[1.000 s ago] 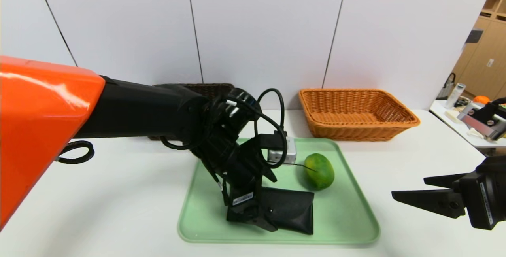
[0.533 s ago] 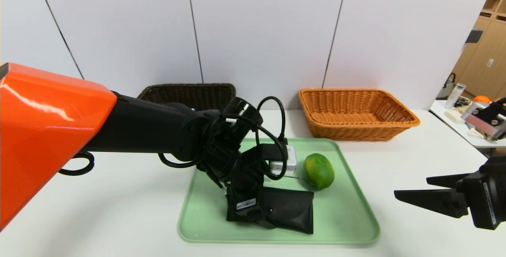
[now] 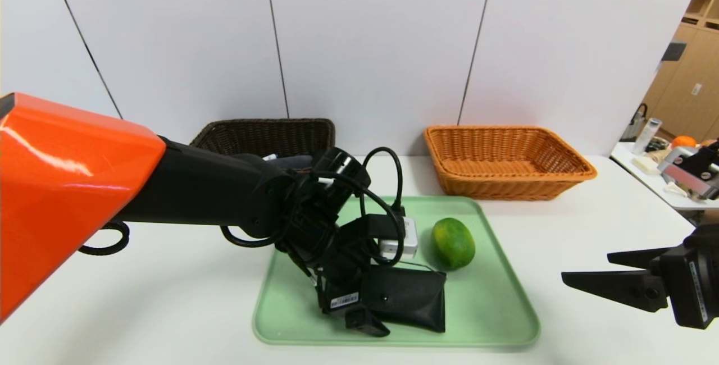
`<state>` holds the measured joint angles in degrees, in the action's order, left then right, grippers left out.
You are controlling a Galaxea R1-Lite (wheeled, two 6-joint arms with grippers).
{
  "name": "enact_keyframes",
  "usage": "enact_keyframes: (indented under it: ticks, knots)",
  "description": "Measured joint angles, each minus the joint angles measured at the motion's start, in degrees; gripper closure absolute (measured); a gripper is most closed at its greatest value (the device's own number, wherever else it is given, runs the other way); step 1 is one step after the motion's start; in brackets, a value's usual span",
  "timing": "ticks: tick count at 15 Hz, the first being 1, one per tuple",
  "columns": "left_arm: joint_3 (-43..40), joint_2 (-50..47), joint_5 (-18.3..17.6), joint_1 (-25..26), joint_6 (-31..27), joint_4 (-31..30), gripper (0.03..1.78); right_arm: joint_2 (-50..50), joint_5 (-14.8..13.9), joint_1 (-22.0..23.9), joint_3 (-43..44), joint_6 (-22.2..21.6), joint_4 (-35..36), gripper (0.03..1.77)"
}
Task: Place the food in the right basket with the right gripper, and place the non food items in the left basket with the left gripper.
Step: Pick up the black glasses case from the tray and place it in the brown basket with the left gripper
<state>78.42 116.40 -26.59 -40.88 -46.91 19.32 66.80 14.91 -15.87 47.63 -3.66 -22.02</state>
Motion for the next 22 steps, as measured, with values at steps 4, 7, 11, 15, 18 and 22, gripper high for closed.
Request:
enact_keyframes:
  ticks: [4, 7, 11, 15, 18, 22]
  knots:
    - [0.2, 0.0, -0.1, 0.0, 0.6, 0.0, 0.12, 0.0, 0.0, 0.0, 0.0, 0.0, 0.0, 0.09]
    - [0.4, 0.1, -0.2, 0.0, 2.4, 0.4, 0.12, -0.1, 0.0, 0.0, 0.0, 0.0, 0.0, 0.09]
    - [0.4, 0.1, -0.2, 0.0, 3.5, 0.5, 0.12, -0.1, 0.0, 0.0, 0.0, 0.0, 0.1, 0.09]
    - [0.3, 0.4, -0.3, 0.1, 3.4, 0.5, 0.12, -0.1, 0.0, 0.0, 0.0, 0.0, 0.1, 0.09]
    - [0.3, 0.6, -0.2, 0.1, 3.4, 0.4, 0.12, -0.1, 0.0, 0.0, 0.0, 0.0, 0.2, 0.09]
    - [0.4, 0.7, -0.2, 0.1, 3.5, 0.2, 0.48, -0.1, 0.0, 0.0, 0.0, 0.0, 0.2, 0.09]
